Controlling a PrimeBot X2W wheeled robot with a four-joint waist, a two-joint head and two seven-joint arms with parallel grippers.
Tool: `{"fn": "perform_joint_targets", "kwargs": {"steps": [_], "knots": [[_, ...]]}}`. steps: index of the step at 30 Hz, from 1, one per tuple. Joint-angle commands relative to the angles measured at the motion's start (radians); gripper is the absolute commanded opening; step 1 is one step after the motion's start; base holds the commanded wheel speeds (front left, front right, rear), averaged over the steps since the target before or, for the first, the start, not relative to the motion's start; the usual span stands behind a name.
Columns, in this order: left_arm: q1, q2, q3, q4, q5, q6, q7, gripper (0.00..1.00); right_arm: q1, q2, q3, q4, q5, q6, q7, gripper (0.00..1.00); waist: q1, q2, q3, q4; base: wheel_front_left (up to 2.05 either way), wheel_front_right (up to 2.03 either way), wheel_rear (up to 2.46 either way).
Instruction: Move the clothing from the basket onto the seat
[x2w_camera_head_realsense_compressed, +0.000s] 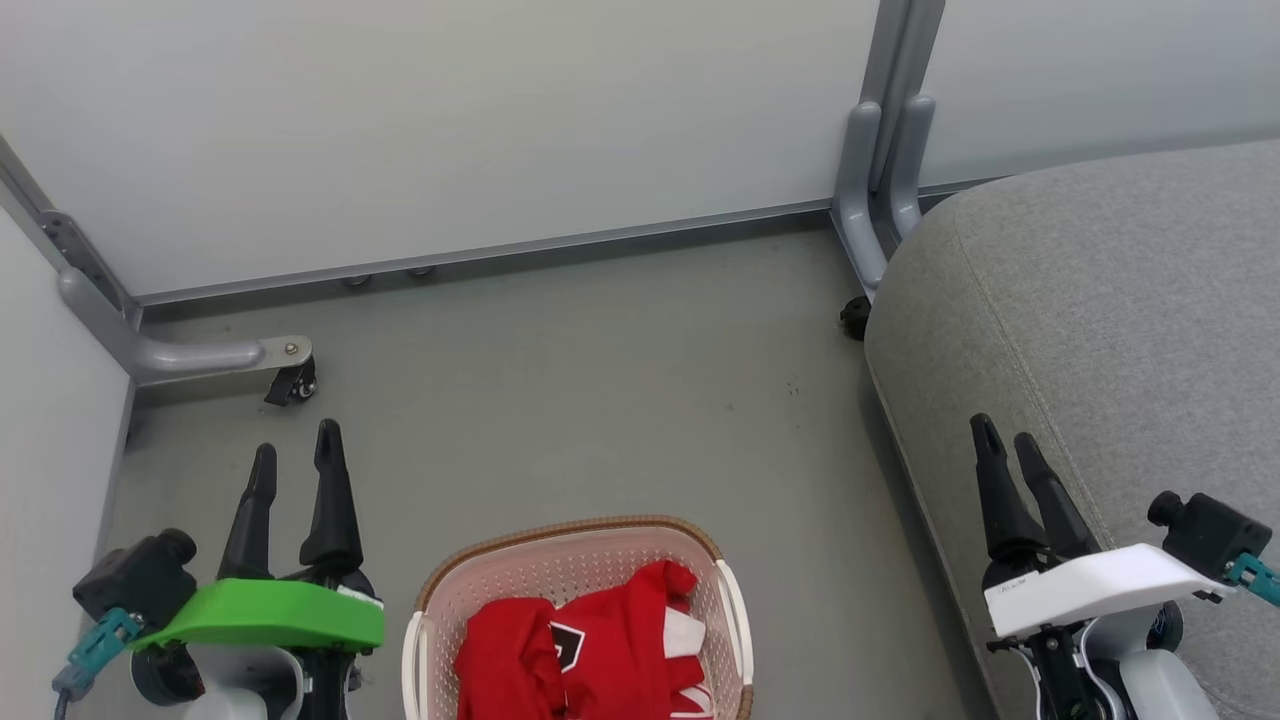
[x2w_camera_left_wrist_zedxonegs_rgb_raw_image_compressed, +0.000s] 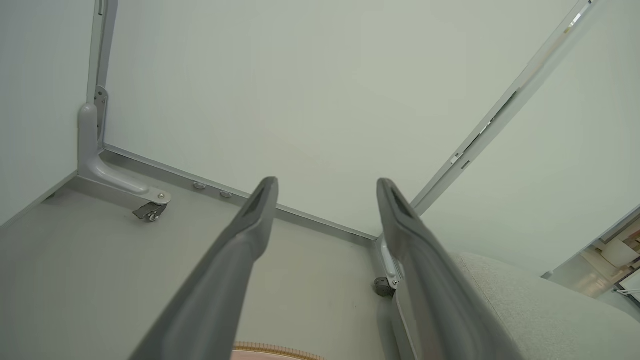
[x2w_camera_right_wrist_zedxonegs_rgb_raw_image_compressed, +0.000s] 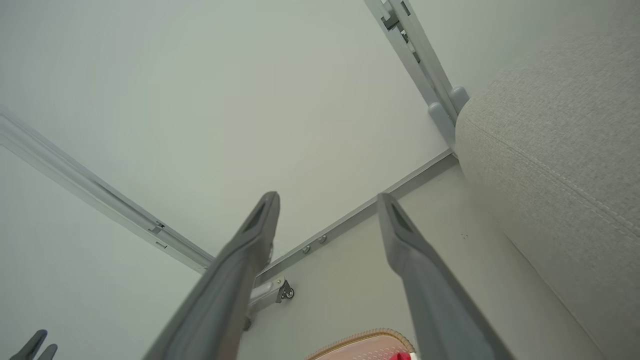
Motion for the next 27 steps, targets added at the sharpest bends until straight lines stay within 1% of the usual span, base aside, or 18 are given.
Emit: {"fn": "perform_joint_targets", "kwargs": {"steps": [1, 13, 27], "knots": [[-0.022, 0.008, -0.003, -0.015, 0.037, 0.007, -0.01, 1.0, -0.002, -0.007, 0.005, -0.016, -0.033, 0.0, -0.011, 1.0, 0.0, 0.0041, 0.0, 0.001, 0.0, 0.0, 0.0], [-0.022, 0.009, -0.029, -0.016, 0.177, 0.027, -0.042, 1.0, 0.0, -0.008, 0.027, -0.029, -0.167, 0.001, -0.043, 1.0, 0.0, 0.0049, -0.001, 0.009, 0.0, 0.0, 0.0], [-0.023, 0.01, -0.046, -0.02, 0.306, 0.04, -0.075, 1.0, -0.003, -0.01, 0.042, -0.027, -0.298, 0.0, -0.075, 1.0, 0.0, 0.0058, -0.001, 0.015, 0.0, 0.0, 0.0]]}}
